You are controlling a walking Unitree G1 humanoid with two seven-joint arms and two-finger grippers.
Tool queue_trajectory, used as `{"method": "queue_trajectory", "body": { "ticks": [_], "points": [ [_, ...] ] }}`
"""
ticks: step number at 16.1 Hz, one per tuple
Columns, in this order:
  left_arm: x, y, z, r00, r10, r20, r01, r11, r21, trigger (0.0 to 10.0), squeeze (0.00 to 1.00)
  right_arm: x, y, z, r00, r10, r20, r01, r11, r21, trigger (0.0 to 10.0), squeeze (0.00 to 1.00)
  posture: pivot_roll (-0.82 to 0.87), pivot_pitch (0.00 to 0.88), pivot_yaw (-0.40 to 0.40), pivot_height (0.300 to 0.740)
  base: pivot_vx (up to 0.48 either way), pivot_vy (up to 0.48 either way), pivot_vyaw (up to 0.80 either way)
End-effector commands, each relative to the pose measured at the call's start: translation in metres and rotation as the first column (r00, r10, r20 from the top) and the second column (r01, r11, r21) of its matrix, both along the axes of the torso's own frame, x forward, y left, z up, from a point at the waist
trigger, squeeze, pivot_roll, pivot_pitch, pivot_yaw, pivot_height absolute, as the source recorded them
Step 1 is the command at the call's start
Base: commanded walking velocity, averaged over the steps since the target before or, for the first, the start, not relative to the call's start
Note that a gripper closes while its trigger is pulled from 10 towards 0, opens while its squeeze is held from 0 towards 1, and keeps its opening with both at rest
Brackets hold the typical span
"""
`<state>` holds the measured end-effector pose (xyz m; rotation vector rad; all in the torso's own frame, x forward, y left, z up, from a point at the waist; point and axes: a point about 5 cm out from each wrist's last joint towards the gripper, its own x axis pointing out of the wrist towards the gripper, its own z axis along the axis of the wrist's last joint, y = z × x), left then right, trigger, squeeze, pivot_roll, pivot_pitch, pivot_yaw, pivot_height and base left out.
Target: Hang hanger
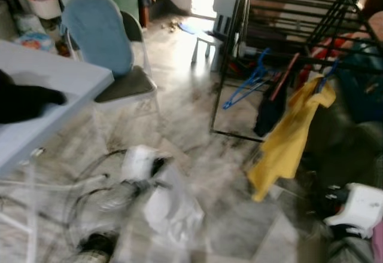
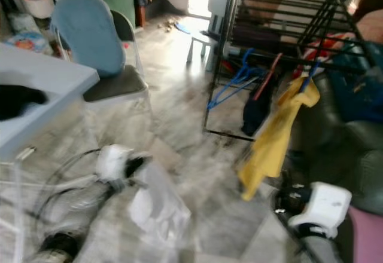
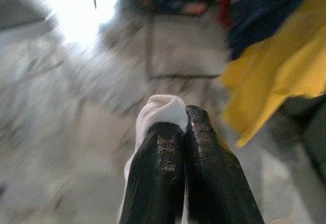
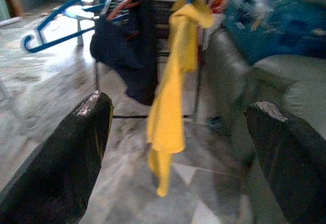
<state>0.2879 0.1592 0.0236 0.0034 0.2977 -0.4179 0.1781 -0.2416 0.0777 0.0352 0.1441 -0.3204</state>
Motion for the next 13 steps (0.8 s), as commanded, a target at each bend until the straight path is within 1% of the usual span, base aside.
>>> {"method": "queue_trajectory", "body": {
  "ticks": [1, 3, 5, 6, 7, 9, 12, 13],
  "points": [
    [0.001, 0.001, 0.004, 1.000, 0.016, 0.024, -0.016, 1.000, 0.009, 10.0, 0.00, -0.001, 0.000, 0.003, 1.000, 0.001, 0.009, -0.001, 1.000, -0.008, 10.0, 0.00, 0.01, 0.000, -0.071, 0.740, 0.000, 0.000, 0.00],
    [0.002, 0.002, 0.005, 0.999, 0.024, 0.025, -0.024, 0.999, 0.022, 10.0, 0.00, -0.003, 0.000, 0.002, 1.000, -0.003, 0.005, 0.003, 1.000, -0.004, 10.0, 0.00, 0.01, 0.000, -0.067, 0.740, 0.000, 0.000, 0.00],
    [0.013, -0.003, 0.015, 0.999, 0.042, 0.029, -0.042, 0.999, 0.008, 10.0, 0.00, -0.003, 0.001, 0.004, 1.000, -0.005, 0.010, 0.005, 1.000, -0.001, 10.0, 0.00, -0.01, 0.000, -0.056, 0.740, 0.000, 0.000, 0.00],
    [0.023, -0.011, 0.024, 0.999, 0.026, 0.034, -0.026, 0.999, -0.020, 10.0, 0.00, -0.003, 0.002, 0.008, 1.000, -0.014, 0.024, 0.013, 1.000, 0.004, 10.0, 0.00, -0.02, 0.000, -0.051, 0.740, 0.000, 0.000, 0.00],
    [0.028, -0.017, 0.029, 0.999, 0.006, 0.036, -0.005, 0.999, -0.039, 10.0, 0.00, -0.002, 0.002, 0.010, 0.999, -0.016, 0.036, 0.016, 1.000, 0.009, 10.0, 0.00, -0.02, 0.000, -0.048, 0.740, 0.000, 0.349, 0.00],
    [0.031, -0.022, 0.032, 0.999, -0.033, 0.039, 0.034, 0.999, -0.032, 10.0, 0.00, 0.001, 0.004, 0.015, 0.998, -0.018, 0.053, 0.017, 1.000, 0.021, 10.0, 0.00, -0.02, 0.000, -0.044, 0.740, 0.000, 0.480, 0.00],
    [0.030, -0.026, 0.032, 0.998, -0.054, 0.023, 0.055, 0.998, -0.032, 10.0, 0.00, 0.003, 0.006, 0.017, 0.998, -0.019, 0.064, 0.017, 0.999, 0.027, 10.0, 0.00, -0.03, 0.000, -0.034, 0.740, 0.000, 0.480, 0.00],
    [0.026, -0.028, 0.029, 0.998, -0.057, 0.008, 0.058, 0.998, -0.035, 10.0, 0.00, 0.004, 0.007, 0.018, 0.998, -0.021, 0.067, 0.019, 0.999, 0.030, 10.0, 0.00, -0.03, 0.000, -0.033, 0.740, 0.000, 0.480, 0.00]
  ]
}}
